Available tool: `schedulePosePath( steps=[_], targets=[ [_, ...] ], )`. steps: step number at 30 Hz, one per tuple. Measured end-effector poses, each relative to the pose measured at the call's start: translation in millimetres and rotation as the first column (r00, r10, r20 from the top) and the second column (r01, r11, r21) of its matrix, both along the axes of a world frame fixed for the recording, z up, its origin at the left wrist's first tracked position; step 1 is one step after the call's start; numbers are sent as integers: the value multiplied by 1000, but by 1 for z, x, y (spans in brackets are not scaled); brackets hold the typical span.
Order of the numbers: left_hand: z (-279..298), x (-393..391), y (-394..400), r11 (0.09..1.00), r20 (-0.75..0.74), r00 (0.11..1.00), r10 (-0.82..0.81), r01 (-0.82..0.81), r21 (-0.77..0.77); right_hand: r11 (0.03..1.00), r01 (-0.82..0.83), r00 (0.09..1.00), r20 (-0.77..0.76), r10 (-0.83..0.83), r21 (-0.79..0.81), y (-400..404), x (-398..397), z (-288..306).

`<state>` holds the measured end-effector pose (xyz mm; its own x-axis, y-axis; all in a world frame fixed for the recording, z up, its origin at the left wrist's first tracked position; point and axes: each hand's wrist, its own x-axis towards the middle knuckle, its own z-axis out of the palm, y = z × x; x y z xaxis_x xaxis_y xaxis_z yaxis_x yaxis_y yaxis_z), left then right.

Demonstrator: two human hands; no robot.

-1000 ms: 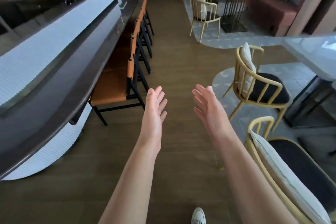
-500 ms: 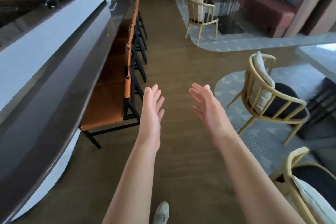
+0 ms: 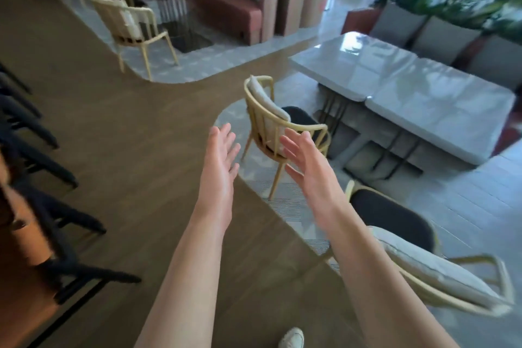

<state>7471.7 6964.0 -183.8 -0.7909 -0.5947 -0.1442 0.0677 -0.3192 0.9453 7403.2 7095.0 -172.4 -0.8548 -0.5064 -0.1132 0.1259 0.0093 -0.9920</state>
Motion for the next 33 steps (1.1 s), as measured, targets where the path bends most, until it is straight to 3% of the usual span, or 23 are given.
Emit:
schedulePosePath(
  steps=[6, 12, 18, 25, 33],
  targets=[
    [7, -78, 34, 976, 20, 978, -208, 209, -55, 978, 198, 980, 28, -197, -58, 51, -61, 6],
    [9, -123, 35, 977, 34, 982, -188, 191, -98, 971, 227, 971, 90, -221, -71, 52, -116, -5],
    [-5, -172, 50, 949, 96, 950, -298, 306, -74, 949, 307, 948, 111, -298, -71, 65, -140, -9],
    [-20, -264, 97, 808, 83, 806, -586, 589, -22, 793, 609, 790, 80, -607, 1, 118, -180, -14],
    [-25, -301, 182, 612, 91, 606, -791, 789, 64, 592, 805, 590, 59, -805, 40, 184, -177, -30]
  ],
)
